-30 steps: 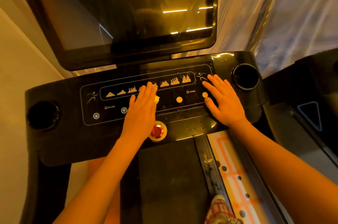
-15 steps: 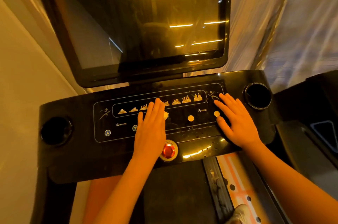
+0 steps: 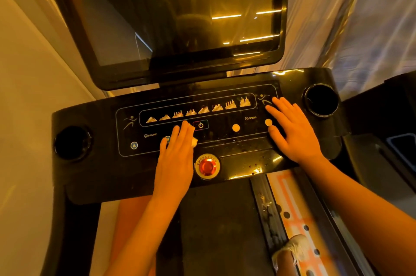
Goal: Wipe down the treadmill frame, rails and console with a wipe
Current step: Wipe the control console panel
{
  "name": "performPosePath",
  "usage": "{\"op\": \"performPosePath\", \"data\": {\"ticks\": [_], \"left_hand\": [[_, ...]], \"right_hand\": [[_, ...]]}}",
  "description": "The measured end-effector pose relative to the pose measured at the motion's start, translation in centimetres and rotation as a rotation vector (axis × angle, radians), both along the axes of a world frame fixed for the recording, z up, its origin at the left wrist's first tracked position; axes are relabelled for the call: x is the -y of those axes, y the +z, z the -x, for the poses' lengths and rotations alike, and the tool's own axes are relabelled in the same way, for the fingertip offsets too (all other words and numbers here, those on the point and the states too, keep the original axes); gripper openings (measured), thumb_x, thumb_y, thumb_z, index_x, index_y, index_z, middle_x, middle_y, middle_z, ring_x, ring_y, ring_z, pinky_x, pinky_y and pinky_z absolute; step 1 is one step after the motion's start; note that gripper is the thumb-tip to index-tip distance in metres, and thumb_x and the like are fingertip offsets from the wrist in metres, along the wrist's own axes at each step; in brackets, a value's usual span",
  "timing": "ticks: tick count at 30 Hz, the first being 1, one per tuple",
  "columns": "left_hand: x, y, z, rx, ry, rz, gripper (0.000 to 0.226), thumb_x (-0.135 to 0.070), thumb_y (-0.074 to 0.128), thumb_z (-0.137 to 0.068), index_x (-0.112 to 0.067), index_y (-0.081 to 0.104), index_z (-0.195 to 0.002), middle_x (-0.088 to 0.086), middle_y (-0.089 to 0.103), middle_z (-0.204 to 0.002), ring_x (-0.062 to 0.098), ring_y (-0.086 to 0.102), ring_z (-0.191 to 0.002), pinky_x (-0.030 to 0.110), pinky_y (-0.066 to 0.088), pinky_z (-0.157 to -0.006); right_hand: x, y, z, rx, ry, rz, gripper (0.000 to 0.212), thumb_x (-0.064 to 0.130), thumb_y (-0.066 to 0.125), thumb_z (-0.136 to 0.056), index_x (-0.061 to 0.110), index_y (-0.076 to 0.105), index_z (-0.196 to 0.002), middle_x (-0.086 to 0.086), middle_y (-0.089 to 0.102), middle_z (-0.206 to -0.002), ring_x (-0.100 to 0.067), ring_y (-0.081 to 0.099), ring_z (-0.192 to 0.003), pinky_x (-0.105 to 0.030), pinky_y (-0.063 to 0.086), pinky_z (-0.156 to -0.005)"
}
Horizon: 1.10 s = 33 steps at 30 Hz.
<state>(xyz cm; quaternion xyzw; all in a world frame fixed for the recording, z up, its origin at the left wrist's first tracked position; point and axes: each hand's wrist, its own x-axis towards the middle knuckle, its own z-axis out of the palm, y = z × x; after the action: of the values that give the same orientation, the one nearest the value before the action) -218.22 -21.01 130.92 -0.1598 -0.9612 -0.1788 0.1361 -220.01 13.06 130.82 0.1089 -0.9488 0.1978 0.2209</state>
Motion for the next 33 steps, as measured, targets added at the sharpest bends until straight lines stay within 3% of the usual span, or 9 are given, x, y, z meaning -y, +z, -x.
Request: {"op": "performPosePath", "data": {"ticks": [2, 6, 11, 18, 23, 26, 28, 33], "left_hand": [[0.9, -1.7, -2.0, 0.003, 0.004, -0.015, 0.066, -0.014, 0.043, -0.103, -0.024, 0.012, -0.161, 0.003, 0.012, -0.169, 0.023, 0.009, -0.156, 0.051, 0.015, -0.121], [1.3, -3.3, -4.4, 0.051, 0.034, -0.05, 0.064, -0.02, 0.036, -0.105, -0.03, 0.005, -0.16, -0.002, 0.005, -0.169, 0.013, -0.008, -0.156, 0.05, 0.006, -0.121], [0.9, -3.3, -5.1, 0.048, 0.038, -0.034, 0.066, -0.017, 0.041, -0.103, -0.027, 0.01, -0.16, 0.002, 0.013, -0.168, 0.025, 0.008, -0.155, 0.055, 0.009, -0.119], [-0.3, -1.5, -2.4, 0.012, -0.027, 0.045, 0.084, 0.002, 0.061, -0.095, -0.023, 0.014, -0.16, 0.003, 0.015, -0.167, 0.027, 0.012, -0.154, 0.053, 0.008, -0.119], [-2.8, 1.6, -0.5, 0.099, -0.047, 0.157, 0.075, -0.014, 0.049, -0.105, -0.025, -0.003, -0.158, 0.0, -0.009, -0.168, 0.022, -0.01, -0.154, 0.045, -0.007, -0.119], [-4.7, 3.5, 0.4, 0.13, -0.112, 0.366, 0.072, -0.024, 0.045, -0.106, -0.021, 0.0, -0.162, 0.004, -0.012, -0.169, 0.026, -0.01, -0.156, 0.054, 0.002, -0.123], [-5.6, 3.9, 0.4, 0.163, -0.118, 0.346, 0.069, -0.025, 0.042, -0.107, -0.02, 0.001, -0.162, 0.004, -0.011, -0.17, 0.026, -0.009, -0.156, 0.058, 0.006, -0.123], [-6.3, 1.3, -4.1, 0.158, -0.064, 0.287, 0.064, -0.033, 0.032, -0.109, -0.019, -0.004, -0.16, 0.005, -0.01, -0.168, 0.024, -0.012, -0.153, 0.051, 0.006, -0.124]], "right_hand": [[0.1, 0.1, -0.1, 0.002, 0.001, 0.005, 0.057, 0.046, 0.039, -0.104, 0.021, 0.041, -0.155, -0.002, 0.032, -0.166, -0.019, 0.019, -0.156, -0.049, 0.017, -0.127], [0.2, 0.5, -0.2, 0.006, -0.001, 0.002, 0.057, 0.045, 0.039, -0.104, 0.02, 0.042, -0.155, -0.004, 0.032, -0.165, -0.021, 0.02, -0.156, -0.048, 0.016, -0.127], [0.2, 0.4, -0.2, 0.008, -0.007, -0.002, 0.057, 0.045, 0.039, -0.104, 0.02, 0.042, -0.155, -0.004, 0.032, -0.166, -0.021, 0.02, -0.156, -0.047, 0.015, -0.127], [0.3, 0.4, -0.3, 0.007, -0.004, -0.002, 0.057, 0.045, 0.038, -0.104, 0.021, 0.041, -0.156, -0.003, 0.031, -0.166, -0.02, 0.019, -0.156, -0.045, 0.013, -0.127], [0.2, 0.4, -0.3, 0.003, -0.007, 0.0, 0.057, 0.045, 0.039, -0.104, 0.021, 0.041, -0.156, -0.003, 0.031, -0.166, -0.02, 0.019, -0.156, -0.044, 0.013, -0.127], [0.3, 0.4, -0.4, 0.003, -0.002, 0.003, 0.057, 0.045, 0.04, -0.104, 0.021, 0.041, -0.156, -0.003, 0.031, -0.166, -0.019, 0.019, -0.156, -0.044, 0.013, -0.127], [0.3, 0.4, -0.4, 0.004, -0.001, 0.005, 0.056, 0.044, 0.04, -0.104, 0.021, 0.041, -0.156, -0.003, 0.031, -0.166, -0.019, 0.019, -0.156, -0.044, 0.013, -0.127], [0.3, 0.5, -0.4, 0.0, -0.003, 0.014, 0.057, 0.046, 0.038, -0.105, 0.021, 0.041, -0.156, -0.002, 0.031, -0.166, -0.019, 0.019, -0.156, -0.044, 0.014, -0.127]]}}
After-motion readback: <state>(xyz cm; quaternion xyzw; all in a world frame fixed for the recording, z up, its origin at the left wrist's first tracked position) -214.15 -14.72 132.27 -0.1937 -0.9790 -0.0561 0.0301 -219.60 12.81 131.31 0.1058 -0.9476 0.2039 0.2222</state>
